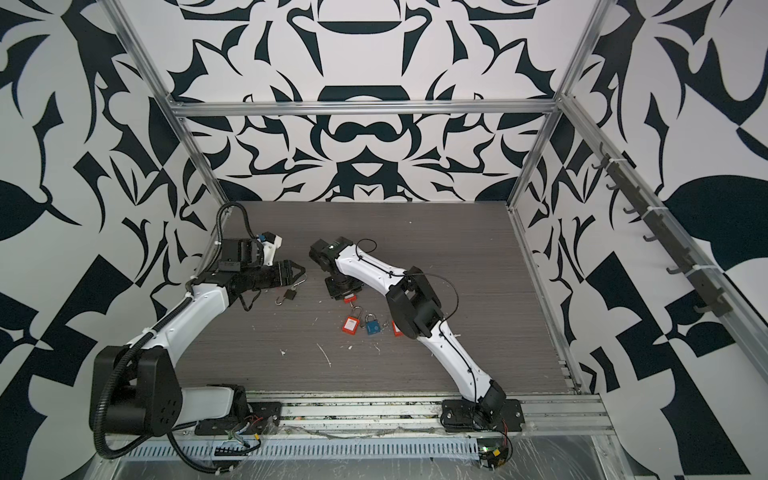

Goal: Lock with the key

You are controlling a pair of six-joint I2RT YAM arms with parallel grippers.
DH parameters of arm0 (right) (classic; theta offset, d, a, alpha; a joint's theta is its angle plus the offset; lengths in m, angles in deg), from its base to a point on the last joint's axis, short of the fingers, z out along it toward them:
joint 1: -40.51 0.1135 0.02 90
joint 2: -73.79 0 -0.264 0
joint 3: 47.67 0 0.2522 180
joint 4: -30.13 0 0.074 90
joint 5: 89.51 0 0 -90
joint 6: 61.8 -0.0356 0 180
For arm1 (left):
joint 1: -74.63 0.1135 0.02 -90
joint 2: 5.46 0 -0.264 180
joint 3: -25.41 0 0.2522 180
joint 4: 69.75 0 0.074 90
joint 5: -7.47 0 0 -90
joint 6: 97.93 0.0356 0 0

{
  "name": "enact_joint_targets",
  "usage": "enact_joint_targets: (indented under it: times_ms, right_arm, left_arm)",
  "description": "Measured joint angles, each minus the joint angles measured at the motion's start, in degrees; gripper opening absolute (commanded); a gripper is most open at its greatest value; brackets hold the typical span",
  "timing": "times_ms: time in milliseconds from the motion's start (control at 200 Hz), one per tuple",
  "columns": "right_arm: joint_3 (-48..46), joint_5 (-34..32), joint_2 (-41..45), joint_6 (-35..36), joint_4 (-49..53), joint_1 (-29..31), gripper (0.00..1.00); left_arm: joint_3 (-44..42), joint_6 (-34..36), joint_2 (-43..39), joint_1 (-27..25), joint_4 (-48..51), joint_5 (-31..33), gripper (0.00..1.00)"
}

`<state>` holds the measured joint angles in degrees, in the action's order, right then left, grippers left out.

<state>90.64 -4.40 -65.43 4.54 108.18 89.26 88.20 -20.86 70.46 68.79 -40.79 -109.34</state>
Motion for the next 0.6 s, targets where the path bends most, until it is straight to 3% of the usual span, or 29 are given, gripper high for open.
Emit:
enact_joint_targets:
  times_ms: [370,600]
  right_arm:
    - [-28.2,1.2,31.2,25.4,-17.0,-1.0,0.28]
    - [-41.3,8.4,43.2,42.3,-21.6,-3.4,0.27]
  left_arm:
    - [-0.9,8.7,-4.2,-0.3,-3.8,-8.1,0.62]
    - [-3.7,22.7,-9.7,-6.2,-8.2,-16.4,0.60]
